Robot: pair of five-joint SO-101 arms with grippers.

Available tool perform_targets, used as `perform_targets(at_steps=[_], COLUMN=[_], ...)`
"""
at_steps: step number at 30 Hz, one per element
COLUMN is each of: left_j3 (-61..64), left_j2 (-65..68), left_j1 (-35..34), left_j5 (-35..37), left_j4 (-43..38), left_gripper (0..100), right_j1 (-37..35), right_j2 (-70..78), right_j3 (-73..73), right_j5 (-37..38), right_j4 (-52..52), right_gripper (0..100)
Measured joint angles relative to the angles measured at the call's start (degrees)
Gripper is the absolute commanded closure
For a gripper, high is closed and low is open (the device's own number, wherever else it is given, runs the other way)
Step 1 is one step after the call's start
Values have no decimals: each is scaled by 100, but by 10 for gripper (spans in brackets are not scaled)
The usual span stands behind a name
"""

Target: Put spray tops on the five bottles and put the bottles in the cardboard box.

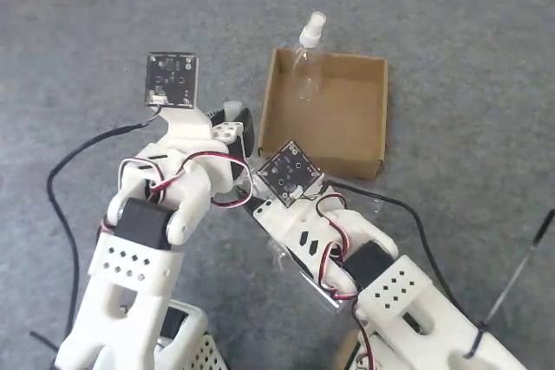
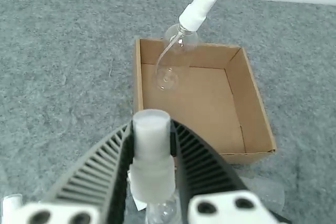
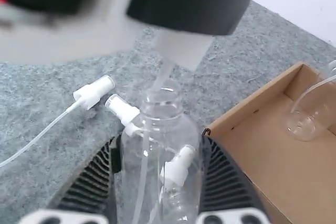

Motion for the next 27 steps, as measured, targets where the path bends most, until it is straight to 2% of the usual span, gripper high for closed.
perform_targets(at_steps=[6, 10, 18, 27], left_j3=[0, 0, 0, 0], left_j2=[0, 0, 0, -9], left_j1=[0, 0, 0, 9], left_j5=[-53, -334, -422, -413], left_j4=[0, 0, -193, -202], left_gripper=[987, 987, 987, 987], right_j1=[0, 0, -9, -9], right_j2=[-44, -97, -97, -88], right_j3=[141, 176, 571, 598], right_j5=[-9, -9, -9, -9], right_j4=[-9, -44, -932, -1231], right_gripper=[993, 993, 993, 993])
